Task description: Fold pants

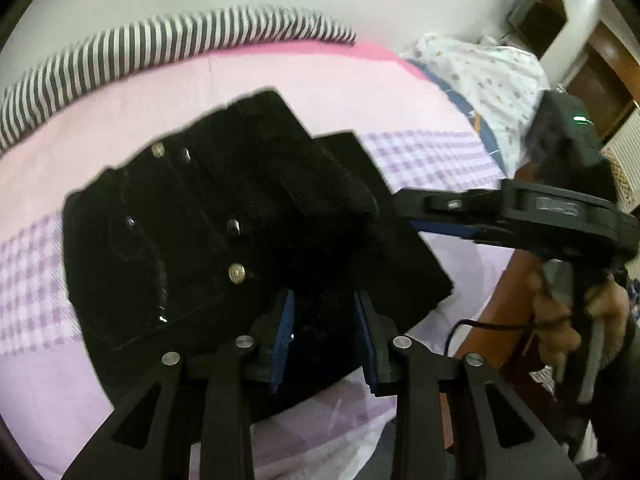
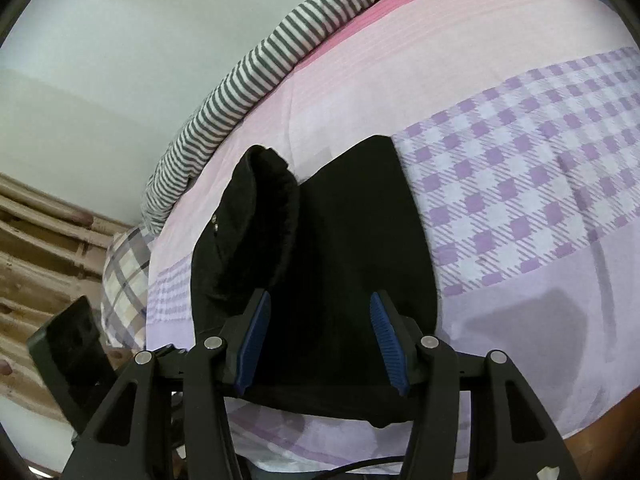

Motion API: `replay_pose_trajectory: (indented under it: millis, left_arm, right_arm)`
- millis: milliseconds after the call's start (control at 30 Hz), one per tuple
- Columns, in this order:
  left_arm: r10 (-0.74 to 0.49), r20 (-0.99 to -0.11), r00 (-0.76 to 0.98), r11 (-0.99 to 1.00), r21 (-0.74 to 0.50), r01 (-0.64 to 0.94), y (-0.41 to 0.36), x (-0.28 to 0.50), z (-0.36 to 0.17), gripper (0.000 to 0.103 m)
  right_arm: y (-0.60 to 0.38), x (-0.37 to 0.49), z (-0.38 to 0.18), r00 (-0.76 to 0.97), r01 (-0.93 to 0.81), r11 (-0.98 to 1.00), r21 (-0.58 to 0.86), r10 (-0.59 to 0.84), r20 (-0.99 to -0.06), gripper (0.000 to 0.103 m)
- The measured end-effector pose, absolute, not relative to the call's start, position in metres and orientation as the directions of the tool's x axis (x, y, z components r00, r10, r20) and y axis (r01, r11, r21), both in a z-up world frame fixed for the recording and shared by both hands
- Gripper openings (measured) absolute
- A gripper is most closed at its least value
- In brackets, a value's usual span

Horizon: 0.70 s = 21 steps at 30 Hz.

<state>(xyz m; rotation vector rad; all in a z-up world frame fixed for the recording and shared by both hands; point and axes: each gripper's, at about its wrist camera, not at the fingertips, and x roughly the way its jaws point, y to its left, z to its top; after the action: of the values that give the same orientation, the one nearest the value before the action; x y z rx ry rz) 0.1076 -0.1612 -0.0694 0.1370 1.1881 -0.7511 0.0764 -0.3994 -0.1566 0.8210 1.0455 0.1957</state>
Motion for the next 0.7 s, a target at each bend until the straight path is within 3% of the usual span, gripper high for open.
replay_pose_trajectory:
  millis: [233, 500, 700]
  left_arm:
    - [-0.44, -0.858, 0.266, 0.827, -0.271, 0.494, -0.106, 0.119, -0.053, 0.042]
    - [-0.329, -0.888, 0.322, 0.929, -0.243, 0.279, -0.035, 0.146, -0.076, 0.042]
    - [-0.298, -0.898, 0.322, 0.947, -0.237, 0.216, -0.015, 0.153, -0.088, 0.042]
  right_arm:
    - [-0.4, 0.109, -0.166, 0.456, 0.175, 0.676, 0.716, 0.589, -0.667, 0.051]
    - [-0.4, 0.149, -0.185, 0.368, 0.137, 0.642, 0.754, 0.674, -0.64, 0.051]
    - [-0.389, 0.174, -0.196, 0.31, 0.067, 0.63, 0.774, 0.724, -0.616, 0.051]
